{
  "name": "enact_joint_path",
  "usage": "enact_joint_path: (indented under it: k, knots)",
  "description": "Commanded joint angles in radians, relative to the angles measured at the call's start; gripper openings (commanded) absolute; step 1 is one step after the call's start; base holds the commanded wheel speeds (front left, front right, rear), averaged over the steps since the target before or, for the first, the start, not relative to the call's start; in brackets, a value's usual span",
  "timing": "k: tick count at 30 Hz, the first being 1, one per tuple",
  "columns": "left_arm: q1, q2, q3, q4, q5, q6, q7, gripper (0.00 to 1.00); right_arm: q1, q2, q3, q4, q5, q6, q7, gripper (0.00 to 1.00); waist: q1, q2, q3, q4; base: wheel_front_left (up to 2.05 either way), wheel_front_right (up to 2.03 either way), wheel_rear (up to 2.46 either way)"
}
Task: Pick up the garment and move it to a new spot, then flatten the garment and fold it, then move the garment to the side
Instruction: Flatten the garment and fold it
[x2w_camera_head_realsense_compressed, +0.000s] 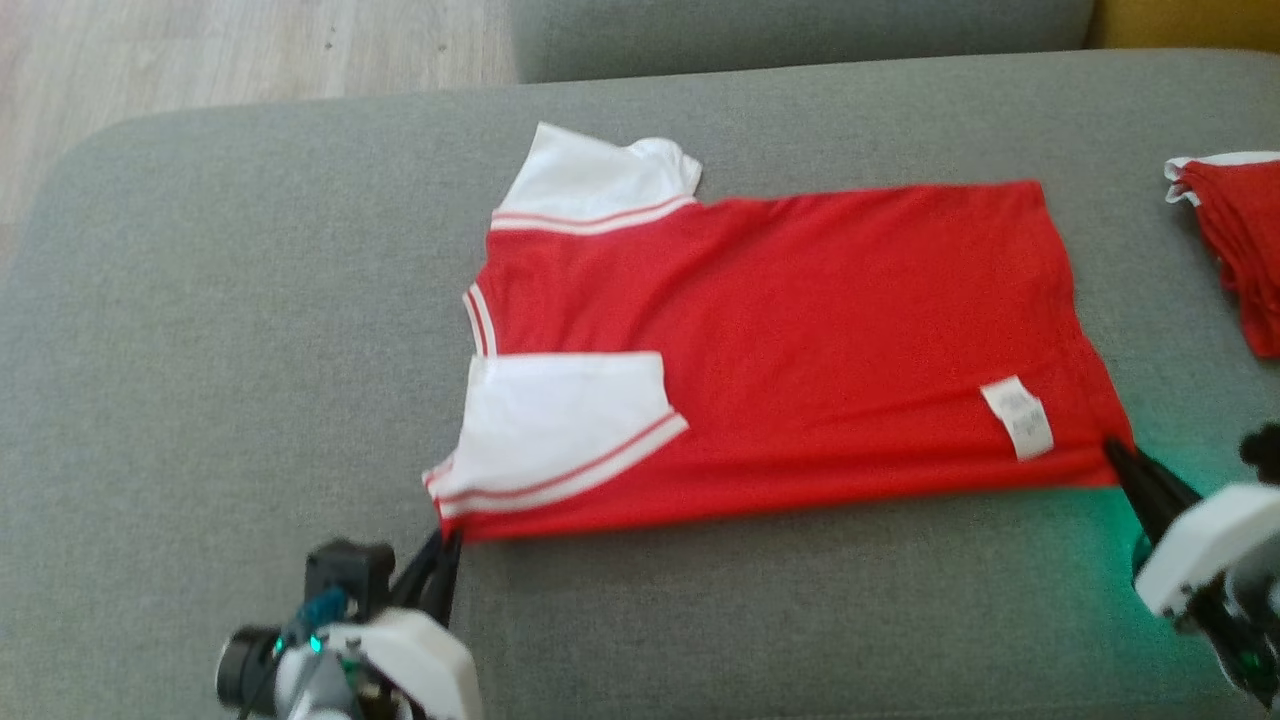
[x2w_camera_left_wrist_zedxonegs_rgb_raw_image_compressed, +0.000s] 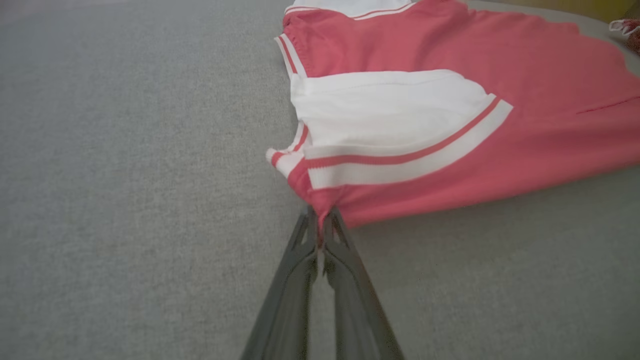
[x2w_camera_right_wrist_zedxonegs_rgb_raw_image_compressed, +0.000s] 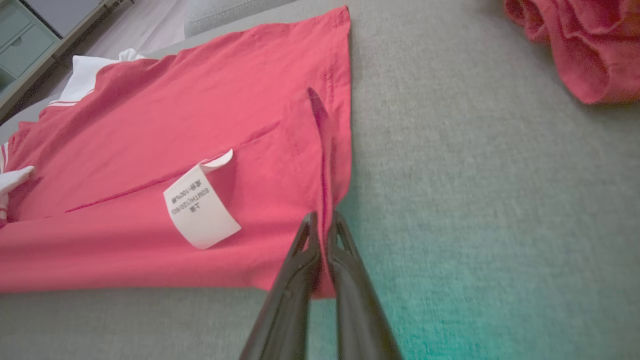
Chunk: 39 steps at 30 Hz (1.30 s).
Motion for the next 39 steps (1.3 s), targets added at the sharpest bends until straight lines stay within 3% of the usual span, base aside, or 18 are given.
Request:
enact_joint_path:
  k: [1,11,12,13,14,15,16,21,26,31,39]
  knots:
    - [-0.012,0.035,0.033,-0.038,0.006,0.016,0.002,0.0,0.029,-0.052,-0.008,-0.015,0.012,-0.001,-0.019,0.0,0.0,0.0,-0.002,0.0,0.0,0.0,0.0]
    - [0.091,0.033,-0.001,-0.116,-0.011,0.055,0.042,0.0,0.149,-0.074,-0.065,-0.071,0.018,-0.001,-0.029,0.0,0.0,0.0,0.0,0.0,0.0,0.0,0.0]
    - [0.091,0.034,-0.004,-0.116,-0.011,0.054,0.048,0.0,0.152,-0.073,-0.069,-0.073,0.017,-0.001,-0.026,0.09,0.0,0.0,0.002,0.0,0.0,0.0,0.0]
    - [0.087,0.034,-0.006,-0.116,-0.008,0.056,0.052,0.29,0.153,-0.073,-0.073,-0.076,0.012,-0.001,-0.024,0.28,0.0,0.0,0.005,0.0,0.0,0.0,0.0]
    - [0.083,0.034,-0.007,-0.116,-0.005,0.059,0.055,0.72,0.153,-0.073,-0.079,-0.077,0.006,-0.001,-0.024,0.74,0.0,0.0,0.008,0.0,0.0,0.0,0.0]
    - [0.078,0.034,-0.006,-0.117,-0.004,0.064,0.06,0.95,0.15,-0.073,-0.089,-0.077,0.001,-0.001,-0.029,1.0,0.0,0.0,0.011,-0.001,0.0,0.0,0.0]
    - [0.074,0.035,-0.003,-0.12,-0.003,0.07,0.065,1.0,0.148,-0.073,-0.101,-0.08,-0.003,-0.001,-0.034,1.0,0.0,0.0,0.015,-0.002,0.0,0.0,0.0]
    - [0.015,0.076,0.048,-0.191,-0.003,0.099,0.107,1.0,0.137,-0.092,-0.164,-0.1,-0.048,-0.001,-0.069,1.0,0.0,0.0,0.044,-0.013,0.0,0.0,0.0]
    - [-0.178,0.155,0.103,-0.293,0.053,0.097,0.186,1.0,0.121,-0.088,-0.226,-0.158,-0.101,-0.001,-0.087,1.0,0.0,0.0,0.091,-0.037,0.0,0.0,0.0]
    - [-0.399,0.17,0.105,-0.269,0.067,0.026,0.275,1.0,0.097,-0.06,-0.268,-0.197,-0.138,-0.001,-0.089,1.0,0.0,0.0,0.148,-0.08,0.0,0.0,0.0]
    - [-0.841,0.14,0.047,0.04,0.059,-0.197,0.467,1.0,0.033,-0.003,-0.305,-0.306,-0.194,-0.001,-0.062,1.0,0.0,0.0,0.289,-0.193,0.0,0.0,0.0]
